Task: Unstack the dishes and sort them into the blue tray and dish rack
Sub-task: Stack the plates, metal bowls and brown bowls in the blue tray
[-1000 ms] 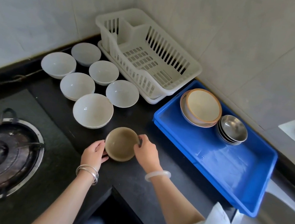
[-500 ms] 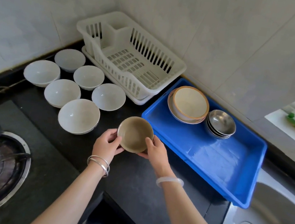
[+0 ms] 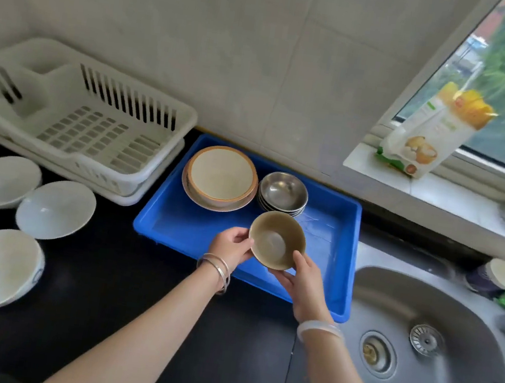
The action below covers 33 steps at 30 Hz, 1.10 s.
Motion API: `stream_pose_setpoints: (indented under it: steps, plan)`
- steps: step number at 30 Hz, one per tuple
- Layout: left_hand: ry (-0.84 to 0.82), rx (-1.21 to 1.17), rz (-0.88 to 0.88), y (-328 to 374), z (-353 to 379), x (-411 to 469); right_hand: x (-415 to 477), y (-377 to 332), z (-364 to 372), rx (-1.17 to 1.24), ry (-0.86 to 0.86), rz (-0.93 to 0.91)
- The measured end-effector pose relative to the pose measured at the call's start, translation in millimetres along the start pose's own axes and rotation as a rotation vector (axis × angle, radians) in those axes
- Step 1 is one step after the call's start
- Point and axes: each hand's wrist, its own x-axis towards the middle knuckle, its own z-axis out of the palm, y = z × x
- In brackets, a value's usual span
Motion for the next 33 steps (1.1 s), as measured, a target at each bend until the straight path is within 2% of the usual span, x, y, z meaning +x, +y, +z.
stream_pose_setpoints:
  steps: [6, 9, 19, 26, 33]
  plan:
    - [-0.081, 0.040, -0.122, -13, 72, 40, 33, -7, -50, 0.110, 0.202, 0.049]
    - [-0.077, 0.076, -0.143, -22, 95, 55, 51, -10, -62, 0.159, 0.251, 0.059]
    - [-0.003, 0.036, -0.167, -35, 130, 101, 99, -17, -72, 0.217, 0.290, 0.138]
    - [-0.024, 0.053, -0.112, -39, 147, 117, 127, -24, -70, 0.239, 0.304, 0.086]
    - [-0.054, -0.018, -0.139, -40, 159, 126, 139, -27, -71, 0.307, 0.291, 0.013]
